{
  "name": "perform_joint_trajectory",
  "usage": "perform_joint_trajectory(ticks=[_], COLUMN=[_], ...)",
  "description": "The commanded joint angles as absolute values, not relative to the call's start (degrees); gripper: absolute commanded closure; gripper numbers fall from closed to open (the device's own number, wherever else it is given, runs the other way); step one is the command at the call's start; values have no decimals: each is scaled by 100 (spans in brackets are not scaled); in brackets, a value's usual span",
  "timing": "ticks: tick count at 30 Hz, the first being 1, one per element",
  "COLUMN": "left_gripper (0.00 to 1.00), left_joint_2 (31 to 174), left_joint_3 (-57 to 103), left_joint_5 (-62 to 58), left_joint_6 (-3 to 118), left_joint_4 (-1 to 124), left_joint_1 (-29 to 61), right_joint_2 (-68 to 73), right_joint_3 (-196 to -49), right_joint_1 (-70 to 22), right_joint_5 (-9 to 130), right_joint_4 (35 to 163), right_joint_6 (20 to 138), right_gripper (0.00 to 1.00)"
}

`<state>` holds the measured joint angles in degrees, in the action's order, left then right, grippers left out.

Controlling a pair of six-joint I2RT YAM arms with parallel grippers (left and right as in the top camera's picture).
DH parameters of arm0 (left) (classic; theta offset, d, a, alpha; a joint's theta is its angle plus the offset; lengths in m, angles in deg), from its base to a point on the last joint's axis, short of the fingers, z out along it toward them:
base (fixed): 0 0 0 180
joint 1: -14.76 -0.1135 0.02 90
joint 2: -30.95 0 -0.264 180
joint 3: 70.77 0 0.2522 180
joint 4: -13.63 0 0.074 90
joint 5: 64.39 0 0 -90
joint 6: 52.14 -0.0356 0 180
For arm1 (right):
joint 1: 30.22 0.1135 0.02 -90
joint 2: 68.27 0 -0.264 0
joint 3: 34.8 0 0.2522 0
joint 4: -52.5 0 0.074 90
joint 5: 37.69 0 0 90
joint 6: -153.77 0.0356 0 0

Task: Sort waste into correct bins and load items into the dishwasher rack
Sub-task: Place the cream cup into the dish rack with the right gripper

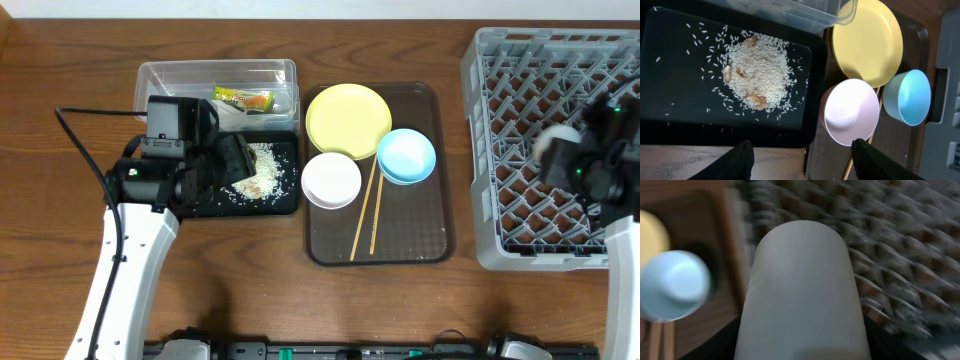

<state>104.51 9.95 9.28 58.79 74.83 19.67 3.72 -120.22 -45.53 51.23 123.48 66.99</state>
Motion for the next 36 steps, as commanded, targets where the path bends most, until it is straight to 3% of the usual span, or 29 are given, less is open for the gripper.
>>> perform_joint_trajectory(ticks=[1,17,23,24,25,26,31,36], left_gripper=[34,34,34,34,34,34,34,34], left_joint_2=[10431,10436,10436,10436,10436,10436,10436,10436], left_joint_3=[1030,1030,1030,1030,1028,1030,1030,1030], left_joint_5=[1026,1026,1026,1026,1026,1026,1026,1026], left_joint_6=[5802,5802,5802,5802,5802,5802,5802,5802], left_joint_4=[7496,7514,7518,7516,7514,7514,7516,7516], left_joint_1=[1943,1943,1943,1943,1943,1943,1943,1943], right_joint_2=[636,2455,2745,2745,2736,2719,2514,2037], right_joint_3=[-12142,-12136,-12131,-12131,-12131,-12133,-12260,-12568], right_joint_1=[-4909,-5683,-5683,-5683,-5683,-5683,-5678,-5545], right_joint_5=[4461,4544,4699,4736,4815,4920,5005,5300], right_joint_4=[12547,12614,12555,12553,12566,12571,12573,12413], right_joint_6=[7062,7060,7060,7060,7058,7055,7060,7049], right_gripper=[99,99,68,42,9,1,1,9])
